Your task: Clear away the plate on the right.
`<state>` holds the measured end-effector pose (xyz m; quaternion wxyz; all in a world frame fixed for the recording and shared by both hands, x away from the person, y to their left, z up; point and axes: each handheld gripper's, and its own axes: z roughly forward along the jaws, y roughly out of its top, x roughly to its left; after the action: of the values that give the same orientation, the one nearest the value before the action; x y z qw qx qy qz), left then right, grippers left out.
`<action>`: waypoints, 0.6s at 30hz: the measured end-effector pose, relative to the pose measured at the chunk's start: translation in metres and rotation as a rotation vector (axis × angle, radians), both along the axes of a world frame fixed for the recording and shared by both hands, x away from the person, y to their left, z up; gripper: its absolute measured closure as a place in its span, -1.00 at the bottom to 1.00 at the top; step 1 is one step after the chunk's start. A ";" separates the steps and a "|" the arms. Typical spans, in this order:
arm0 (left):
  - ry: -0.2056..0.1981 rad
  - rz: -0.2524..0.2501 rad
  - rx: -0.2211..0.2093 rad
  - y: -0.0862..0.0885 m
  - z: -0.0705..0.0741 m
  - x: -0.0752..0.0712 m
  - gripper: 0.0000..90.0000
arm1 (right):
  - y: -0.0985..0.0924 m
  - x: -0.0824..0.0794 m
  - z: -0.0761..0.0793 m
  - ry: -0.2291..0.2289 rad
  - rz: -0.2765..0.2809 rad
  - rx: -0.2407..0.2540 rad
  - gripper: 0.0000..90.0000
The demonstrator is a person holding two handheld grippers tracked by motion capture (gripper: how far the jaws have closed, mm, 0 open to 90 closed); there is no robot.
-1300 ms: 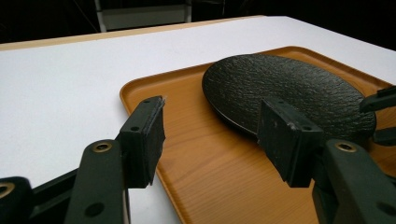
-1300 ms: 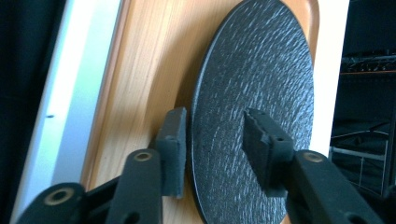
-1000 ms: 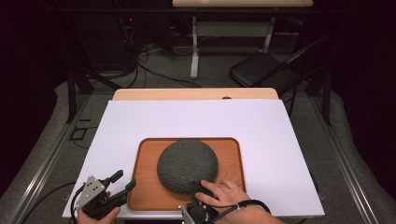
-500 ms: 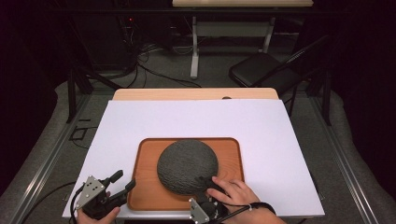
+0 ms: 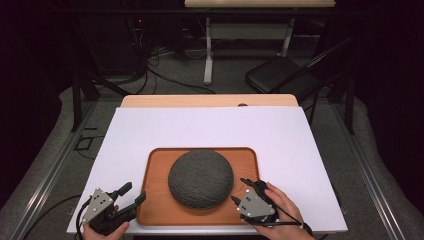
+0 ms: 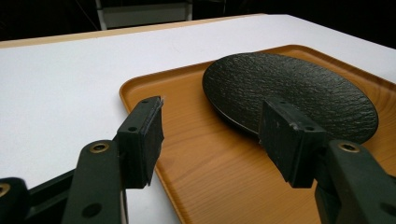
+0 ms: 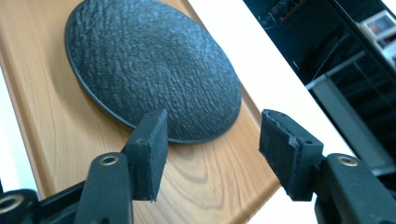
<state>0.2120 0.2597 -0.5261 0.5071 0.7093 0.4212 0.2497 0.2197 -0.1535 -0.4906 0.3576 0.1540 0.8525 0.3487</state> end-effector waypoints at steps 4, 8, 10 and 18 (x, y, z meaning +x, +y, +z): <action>0.000 0.001 0.000 0.000 0.000 0.000 -0.11 | -0.019 -0.001 0.000 0.033 -0.046 0.075 -0.12; -0.001 0.002 -0.001 0.000 0.000 0.000 -0.11 | -0.038 -0.003 -0.001 0.068 -0.090 0.138 -0.12; -0.001 0.003 0.000 0.000 0.000 0.000 -0.11 | -0.047 -0.004 -0.001 0.087 -0.112 0.174 -0.12; -0.001 0.003 0.000 0.000 0.000 0.000 -0.11 | -0.076 -0.005 -0.003 0.116 -0.183 0.293 -0.12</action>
<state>0.2116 0.2598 -0.5259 0.5068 0.7087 0.4219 0.2509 0.2149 -0.2292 -0.4932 0.3117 0.3015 0.7942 0.4257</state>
